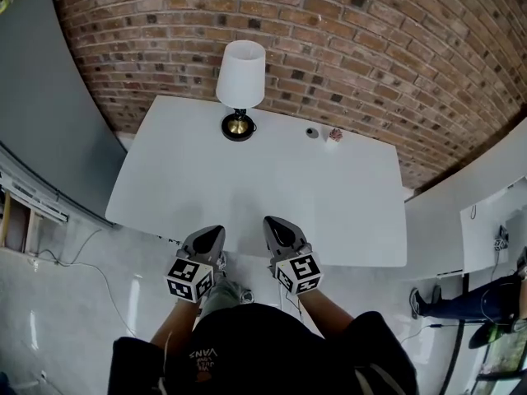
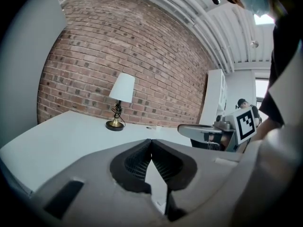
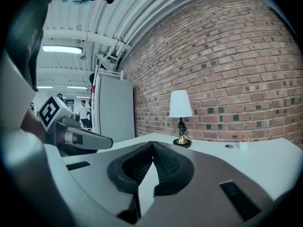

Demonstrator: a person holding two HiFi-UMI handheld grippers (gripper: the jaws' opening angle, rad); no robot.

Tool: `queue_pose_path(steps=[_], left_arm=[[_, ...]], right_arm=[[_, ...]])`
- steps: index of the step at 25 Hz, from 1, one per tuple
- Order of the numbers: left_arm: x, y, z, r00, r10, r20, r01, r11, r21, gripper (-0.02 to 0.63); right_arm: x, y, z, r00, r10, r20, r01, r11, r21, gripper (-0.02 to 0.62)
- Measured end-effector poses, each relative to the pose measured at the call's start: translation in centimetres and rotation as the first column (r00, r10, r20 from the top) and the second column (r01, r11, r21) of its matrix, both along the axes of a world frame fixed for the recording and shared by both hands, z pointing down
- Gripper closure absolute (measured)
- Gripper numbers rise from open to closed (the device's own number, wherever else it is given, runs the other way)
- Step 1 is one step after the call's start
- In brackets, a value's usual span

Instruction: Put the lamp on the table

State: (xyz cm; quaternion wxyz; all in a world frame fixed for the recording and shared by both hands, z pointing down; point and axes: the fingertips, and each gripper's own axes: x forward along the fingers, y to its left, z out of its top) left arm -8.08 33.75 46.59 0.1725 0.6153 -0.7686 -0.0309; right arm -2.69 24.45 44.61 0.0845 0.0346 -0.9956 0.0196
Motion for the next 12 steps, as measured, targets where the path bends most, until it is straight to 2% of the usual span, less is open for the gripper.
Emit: queue_pose_path(steps=[8,12], left_arm=[[2.4,2.6,0.6,0.999,-0.014,0.034,0.015,0.999,-0.03,0.604],[3.3,3.0,0.6,1.0,-0.005,0.029,0.006,0.999,-0.034,0.604]], right_arm=[[3.7,0.9,1.1,0.999,0.033,-0.023,-0.034,0.999,-0.04,0.596],[5.1,0.9,2.4,0.996,0.068,-0.052,-0.072,0.995,-0.07,0.597]])
